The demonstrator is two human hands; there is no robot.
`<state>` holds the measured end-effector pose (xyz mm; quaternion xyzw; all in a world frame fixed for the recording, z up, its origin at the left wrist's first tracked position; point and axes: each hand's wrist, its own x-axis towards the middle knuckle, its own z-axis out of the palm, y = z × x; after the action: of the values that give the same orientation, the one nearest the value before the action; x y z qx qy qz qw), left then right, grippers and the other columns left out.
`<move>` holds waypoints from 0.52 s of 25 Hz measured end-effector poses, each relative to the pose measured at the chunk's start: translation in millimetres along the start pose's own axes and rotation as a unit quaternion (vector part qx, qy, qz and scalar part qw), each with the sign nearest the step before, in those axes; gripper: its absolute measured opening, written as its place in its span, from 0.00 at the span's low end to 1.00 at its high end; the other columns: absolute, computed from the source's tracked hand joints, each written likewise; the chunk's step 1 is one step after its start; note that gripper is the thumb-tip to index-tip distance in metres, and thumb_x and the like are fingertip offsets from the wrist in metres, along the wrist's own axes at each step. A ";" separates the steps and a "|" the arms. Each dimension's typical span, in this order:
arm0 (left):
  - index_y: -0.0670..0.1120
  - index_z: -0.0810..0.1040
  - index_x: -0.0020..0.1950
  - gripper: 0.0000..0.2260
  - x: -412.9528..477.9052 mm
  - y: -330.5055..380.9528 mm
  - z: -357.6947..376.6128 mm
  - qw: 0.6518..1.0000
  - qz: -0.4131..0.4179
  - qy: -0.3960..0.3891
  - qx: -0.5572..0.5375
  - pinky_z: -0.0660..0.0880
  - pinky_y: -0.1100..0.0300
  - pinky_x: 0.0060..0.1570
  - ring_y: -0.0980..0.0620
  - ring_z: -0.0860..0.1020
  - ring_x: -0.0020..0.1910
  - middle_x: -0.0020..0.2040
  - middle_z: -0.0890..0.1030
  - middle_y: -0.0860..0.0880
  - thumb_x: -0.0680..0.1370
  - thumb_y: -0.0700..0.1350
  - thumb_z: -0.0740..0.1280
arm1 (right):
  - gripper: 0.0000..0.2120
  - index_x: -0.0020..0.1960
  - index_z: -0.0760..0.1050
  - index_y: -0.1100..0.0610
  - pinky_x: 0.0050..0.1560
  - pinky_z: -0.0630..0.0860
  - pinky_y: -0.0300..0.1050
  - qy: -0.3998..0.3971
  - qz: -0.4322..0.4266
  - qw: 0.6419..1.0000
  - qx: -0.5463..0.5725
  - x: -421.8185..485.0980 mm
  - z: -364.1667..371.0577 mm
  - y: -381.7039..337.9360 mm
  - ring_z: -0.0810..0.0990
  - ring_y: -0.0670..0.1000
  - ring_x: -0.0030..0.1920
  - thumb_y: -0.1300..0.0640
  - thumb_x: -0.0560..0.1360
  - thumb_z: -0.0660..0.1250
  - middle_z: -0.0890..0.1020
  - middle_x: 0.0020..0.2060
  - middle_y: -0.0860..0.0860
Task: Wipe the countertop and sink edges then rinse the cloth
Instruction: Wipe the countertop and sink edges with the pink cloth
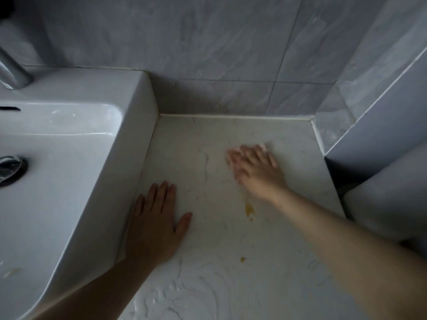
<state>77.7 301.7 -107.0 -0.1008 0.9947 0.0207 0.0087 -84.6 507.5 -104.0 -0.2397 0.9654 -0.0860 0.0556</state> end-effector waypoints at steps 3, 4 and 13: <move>0.40 0.68 0.69 0.35 -0.2 -0.4 3.2 1.000 0.005 0.007 -0.010 0.63 0.44 0.65 0.40 0.68 0.68 0.69 0.70 0.40 0.77 0.63 0.41 | 0.24 0.72 0.63 0.48 0.68 0.60 0.53 0.027 -0.189 0.981 -0.038 -101.5 15.9 -19.7 0.69 0.58 0.70 0.45 0.80 0.43 0.72 0.69 0.50; 0.40 0.68 0.69 0.34 -0.5 -0.5 3.8 1.000 0.004 0.013 -0.011 0.63 0.43 0.65 0.40 0.68 0.68 0.69 0.70 0.40 0.77 0.63 0.43 | 0.23 0.71 0.64 0.48 0.67 0.61 0.52 0.023 -0.204 0.977 -0.051 -110.7 18.4 -11.2 0.71 0.57 0.68 0.45 0.81 0.43 0.74 0.67 0.50; 0.39 0.67 0.70 0.36 0.5 -1.7 5.5 1.000 0.008 0.014 -0.011 0.59 0.45 0.65 0.40 0.68 0.68 0.69 0.70 0.40 0.77 0.63 0.39 | 0.30 0.73 0.63 0.50 0.73 0.51 0.52 0.049 -0.082 0.995 -0.021 -54.8 13.6 -29.7 0.65 0.58 0.72 0.43 0.75 0.43 0.69 0.71 0.51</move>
<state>77.6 300.2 -112.5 -0.0930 0.9952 0.0301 -0.0063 -21.0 505.6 -107.9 -0.3145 0.9457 -0.0817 -0.0044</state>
